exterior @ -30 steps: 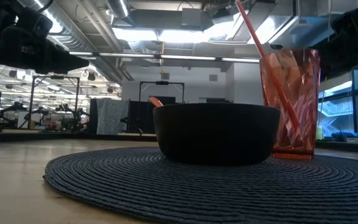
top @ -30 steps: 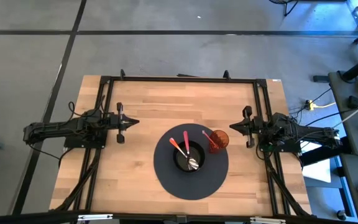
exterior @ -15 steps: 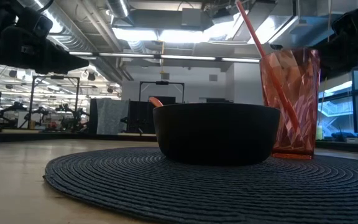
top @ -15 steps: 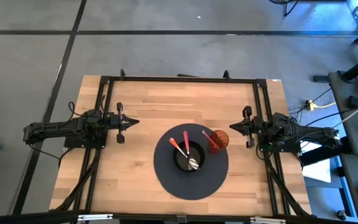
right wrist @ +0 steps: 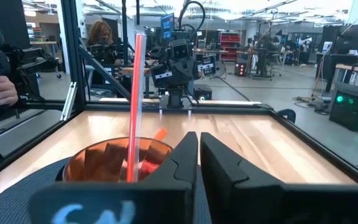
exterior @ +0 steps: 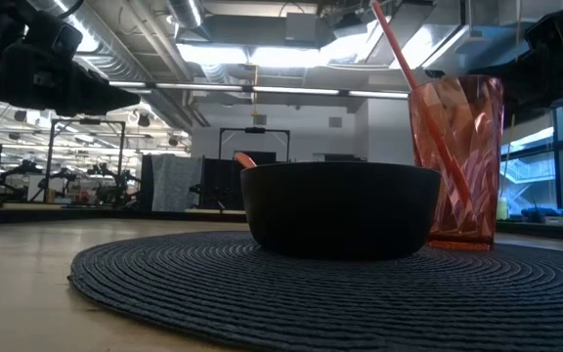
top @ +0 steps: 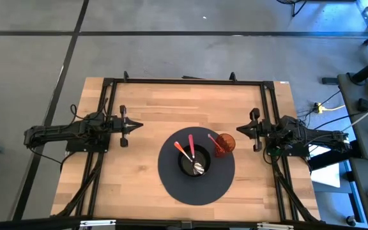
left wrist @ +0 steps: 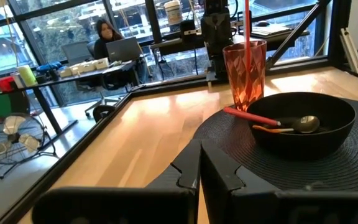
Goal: Pick & Place Utensil
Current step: Return to Home Position
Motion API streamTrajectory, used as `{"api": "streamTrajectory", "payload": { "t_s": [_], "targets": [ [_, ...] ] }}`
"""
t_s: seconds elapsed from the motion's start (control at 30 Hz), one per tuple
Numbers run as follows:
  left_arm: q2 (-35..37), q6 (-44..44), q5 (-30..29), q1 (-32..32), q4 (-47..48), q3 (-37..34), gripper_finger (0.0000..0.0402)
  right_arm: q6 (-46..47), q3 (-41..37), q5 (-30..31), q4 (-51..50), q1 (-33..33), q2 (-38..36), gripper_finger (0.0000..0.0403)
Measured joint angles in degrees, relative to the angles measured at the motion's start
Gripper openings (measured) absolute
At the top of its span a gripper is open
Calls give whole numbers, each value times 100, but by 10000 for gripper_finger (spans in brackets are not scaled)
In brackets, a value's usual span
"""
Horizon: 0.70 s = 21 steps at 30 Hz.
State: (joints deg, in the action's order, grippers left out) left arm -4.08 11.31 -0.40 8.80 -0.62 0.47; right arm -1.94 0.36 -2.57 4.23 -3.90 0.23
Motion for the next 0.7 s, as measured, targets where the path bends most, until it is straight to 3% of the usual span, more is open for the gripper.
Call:
{"api": "streamTrajectory", "payload": {
  "t_s": [0.7],
  "targets": [
    [0,-13,0,0,-33,0,3,-118,0,0,16,0,0,17]
  ]
}}
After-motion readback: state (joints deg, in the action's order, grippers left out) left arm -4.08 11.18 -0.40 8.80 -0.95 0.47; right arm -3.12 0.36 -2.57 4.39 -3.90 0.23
